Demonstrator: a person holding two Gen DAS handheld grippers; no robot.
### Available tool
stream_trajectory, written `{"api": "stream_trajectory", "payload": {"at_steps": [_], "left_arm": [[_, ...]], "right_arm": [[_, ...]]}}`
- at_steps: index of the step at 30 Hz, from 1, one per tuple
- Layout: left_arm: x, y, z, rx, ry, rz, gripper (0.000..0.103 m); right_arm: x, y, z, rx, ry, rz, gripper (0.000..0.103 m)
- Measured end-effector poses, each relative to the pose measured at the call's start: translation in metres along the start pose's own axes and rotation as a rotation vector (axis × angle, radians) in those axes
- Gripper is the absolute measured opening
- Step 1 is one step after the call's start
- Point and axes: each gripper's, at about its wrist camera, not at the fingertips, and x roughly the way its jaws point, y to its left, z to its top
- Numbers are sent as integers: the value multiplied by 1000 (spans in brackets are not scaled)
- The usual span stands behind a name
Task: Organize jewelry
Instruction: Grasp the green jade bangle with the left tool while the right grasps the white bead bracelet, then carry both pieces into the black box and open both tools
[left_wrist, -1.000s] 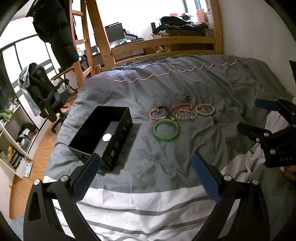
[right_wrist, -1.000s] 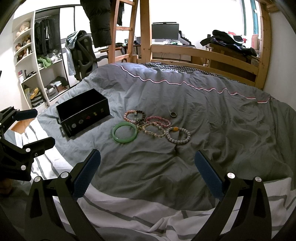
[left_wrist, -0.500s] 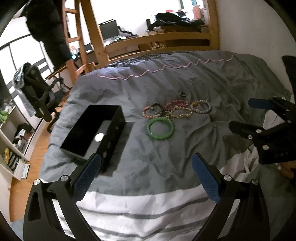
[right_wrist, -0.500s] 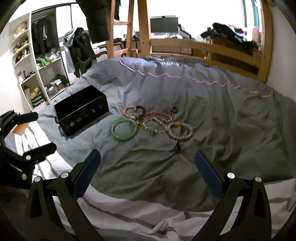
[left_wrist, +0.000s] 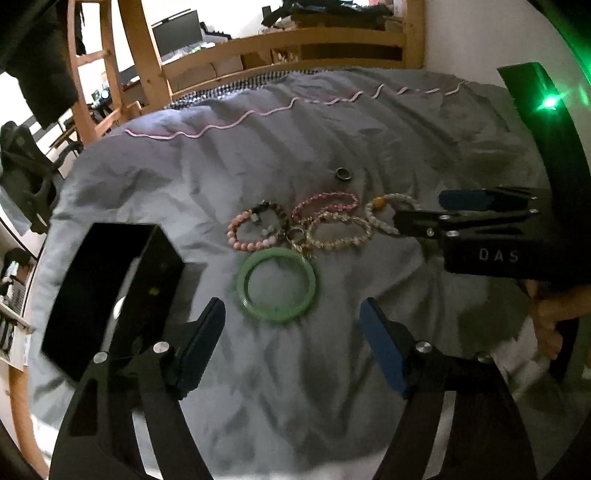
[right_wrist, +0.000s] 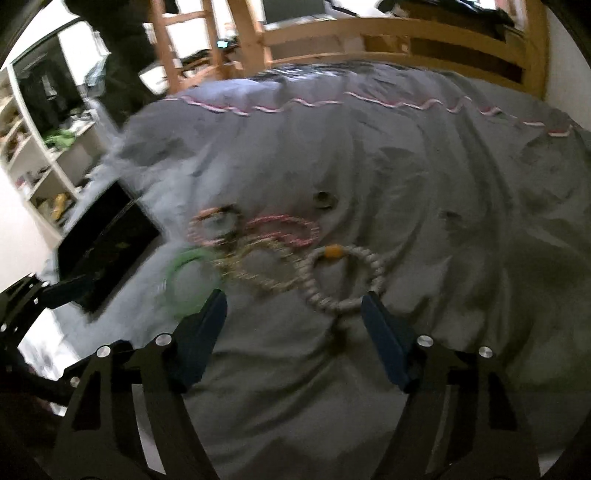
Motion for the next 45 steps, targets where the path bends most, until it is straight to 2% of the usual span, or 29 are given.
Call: {"api": "stream_trajectory", "payload": {"at_steps": [3,6,8,11,14,16,17,19,25,29,34,45], "left_arm": [[24,4,9,-7,14,-2,75],[44,6,13,-11,39,-24,72],[58,5,12,-2,77,-67,59],[69,0,8,8,115,-103,47],[80,2,5,-10,162,-113,29],[82,8,5,-37,175,-136,26],[82,9,5,-47,178,-151,20],[79,9,7,-59,180,-164,16],[65,2,10,-49,156,-178,8],[52,5,16,-76,130,-206,8],[36,17,18,-126,109,-231,8],[-23,40,15,-189,16,-211,8]], "right_arm": [[18,-9,1,4,21,-17,74],[36,-9,-3,-30,52,-5,64],[46,-3,-5,-78,60,-20,60],[56,0,-6,-108,61,-28,48],[56,-6,-6,-78,52,-9,29],[52,-11,-3,-42,46,4,9],[49,-13,-3,-20,39,19,9],[42,-14,0,8,20,51,9],[11,-1,11,9,-83,135,9],[-4,8,17,-1,-138,182,9],[-11,13,17,8,-147,207,9],[-45,35,12,-43,-183,253,9]]}}
